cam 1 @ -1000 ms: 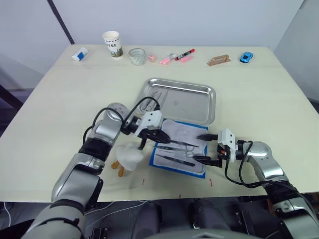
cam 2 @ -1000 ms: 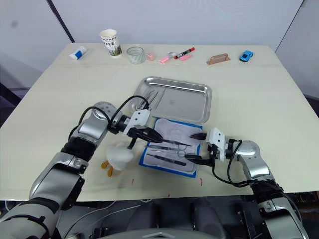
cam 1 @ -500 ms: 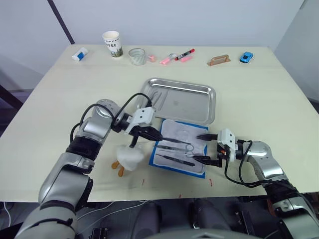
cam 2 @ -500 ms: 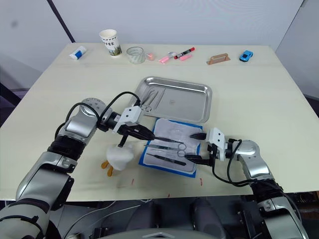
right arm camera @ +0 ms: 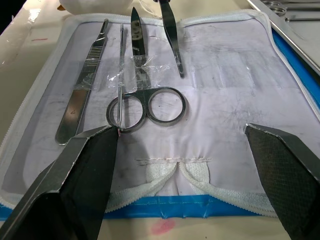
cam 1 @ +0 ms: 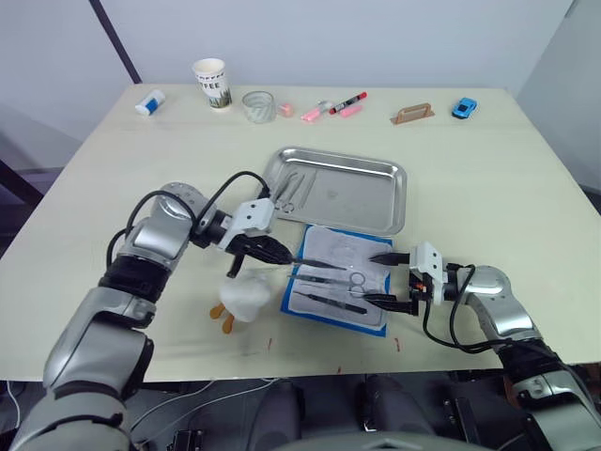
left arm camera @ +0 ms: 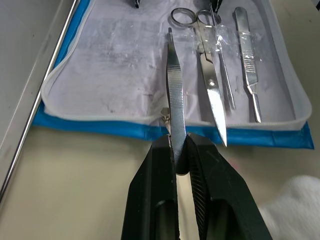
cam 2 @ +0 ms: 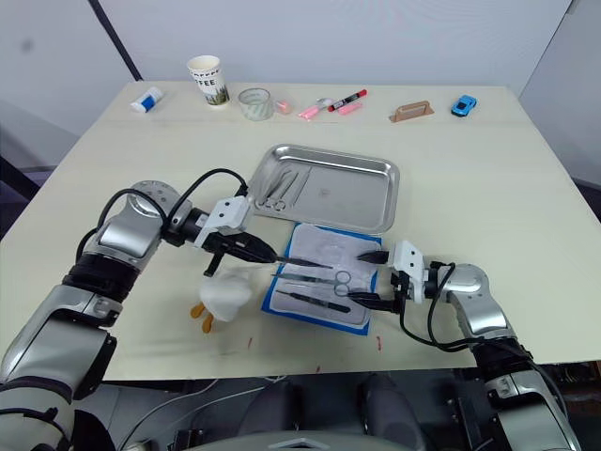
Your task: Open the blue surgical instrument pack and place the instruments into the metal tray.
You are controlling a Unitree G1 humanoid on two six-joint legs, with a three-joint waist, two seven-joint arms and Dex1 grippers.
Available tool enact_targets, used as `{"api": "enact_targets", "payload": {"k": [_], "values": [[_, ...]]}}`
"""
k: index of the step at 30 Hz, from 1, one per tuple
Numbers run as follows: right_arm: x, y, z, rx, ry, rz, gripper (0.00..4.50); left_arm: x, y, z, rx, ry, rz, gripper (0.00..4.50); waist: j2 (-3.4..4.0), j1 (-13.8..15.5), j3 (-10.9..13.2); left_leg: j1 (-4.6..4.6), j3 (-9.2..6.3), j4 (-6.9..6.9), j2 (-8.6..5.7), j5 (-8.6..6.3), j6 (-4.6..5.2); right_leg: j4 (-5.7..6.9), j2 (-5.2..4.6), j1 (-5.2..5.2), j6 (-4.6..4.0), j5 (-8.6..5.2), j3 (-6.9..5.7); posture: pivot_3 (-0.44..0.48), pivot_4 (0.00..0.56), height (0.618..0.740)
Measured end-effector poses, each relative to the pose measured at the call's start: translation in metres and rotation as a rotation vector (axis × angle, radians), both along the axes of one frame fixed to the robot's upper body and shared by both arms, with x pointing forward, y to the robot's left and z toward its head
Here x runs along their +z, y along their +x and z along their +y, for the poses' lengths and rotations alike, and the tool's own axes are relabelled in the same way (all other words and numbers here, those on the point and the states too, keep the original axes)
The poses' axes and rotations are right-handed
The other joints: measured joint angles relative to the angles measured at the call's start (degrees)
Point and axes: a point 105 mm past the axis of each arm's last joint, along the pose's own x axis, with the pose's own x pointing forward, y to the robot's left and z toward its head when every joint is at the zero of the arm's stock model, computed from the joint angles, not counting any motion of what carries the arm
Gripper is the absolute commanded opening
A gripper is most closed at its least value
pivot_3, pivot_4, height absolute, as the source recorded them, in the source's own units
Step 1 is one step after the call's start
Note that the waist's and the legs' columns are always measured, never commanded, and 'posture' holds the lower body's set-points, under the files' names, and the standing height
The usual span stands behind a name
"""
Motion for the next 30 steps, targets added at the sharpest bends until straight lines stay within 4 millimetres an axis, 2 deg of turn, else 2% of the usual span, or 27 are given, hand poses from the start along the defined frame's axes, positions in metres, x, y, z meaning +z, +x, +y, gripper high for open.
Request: {"api": "enact_targets", "payload": {"k": [15,20,23,25,26,30], "values": [[0.000,0.000,0.001,0.001,-0.001,0.000,4.41,0.015,-0.014,0.030,0.041,0.002,0.012,0.12,-0.01,0.0,0.0,0.01,0.00,0.00,0.03,0.00,0.00,0.01,0.02,-0.01,-0.02,-0.02,-0.01,0.000,0.150,0.725],[-0.001,0.000,0.001,0.001,-0.001,-0.002,4.41,0.024,-0.013,0.033,0.082,-0.047,0.014,0.12,-0.03,0.0,0.0,0.02,0.01,0.00,0.03,0.00,0.00,0.01,0.01,-0.01,-0.02,-0.03,-0.01,0.000,0.150,0.725],[-0.001,0.001,0.000,0.002,-0.002,-0.003,4.41,0.033,-0.003,0.025,0.179,-0.139,0.004,0.12,-0.05,0.1,0.0,0.02,-0.02,0.00,0.03,0.00,0.00,0.02,-0.01,0.00,-0.01,-0.03,-0.04,0.000,0.150,0.725],[-0.001,0.001,0.000,0.002,-0.003,-0.002,4.41,0.042,0.006,0.005,0.251,-0.259,-0.024,0.12,-0.08,0.2,0.0,0.01,-0.08,0.01,0.03,0.00,0.00,0.02,-0.07,0.01,0.01,-0.03,-0.06,0.000,0.150,0.725],[-0.001,0.001,0.001,0.004,-0.001,-0.003,4.41,0.044,0.011,-0.014,0.283,-0.321,-0.037,0.12,-0.13,0.1,-0.1,0.01,-0.13,0.01,0.03,0.00,0.00,0.03,-0.06,0.02,0.00,-0.02,-0.01,0.000,0.150,0.725],[-0.001,0.001,0.002,0.008,0.000,-0.005,4.41,0.046,0.026,-0.042,0.450,-0.436,-0.058,0.12,-0.12,0.0,-0.1,0.03,-0.21,0.01,0.04,0.00,0.00,0.07,-0.01,0.01,-0.01,-0.01,0.01,0.000,0.150,0.725]]}}
